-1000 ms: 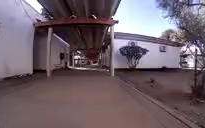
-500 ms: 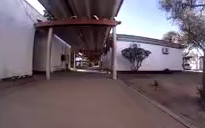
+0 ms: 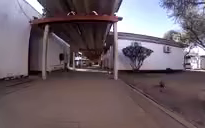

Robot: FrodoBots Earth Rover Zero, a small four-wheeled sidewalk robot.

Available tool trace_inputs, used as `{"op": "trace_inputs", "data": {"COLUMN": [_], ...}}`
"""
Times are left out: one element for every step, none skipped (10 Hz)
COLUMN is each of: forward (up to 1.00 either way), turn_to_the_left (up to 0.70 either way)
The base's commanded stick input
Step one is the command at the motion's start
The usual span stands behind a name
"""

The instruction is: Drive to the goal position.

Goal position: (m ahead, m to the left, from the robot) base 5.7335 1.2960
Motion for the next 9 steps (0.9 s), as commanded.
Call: {"op": "trace_inputs", "data": {"forward": [0.70,0.70,0.70,0.70,0.70,0.70,0.70,0.70,0.70], "turn_to_the_left": [0.00,0.00,0.00,0.00,0.00,0.00,0.00,0.00,0.00]}}
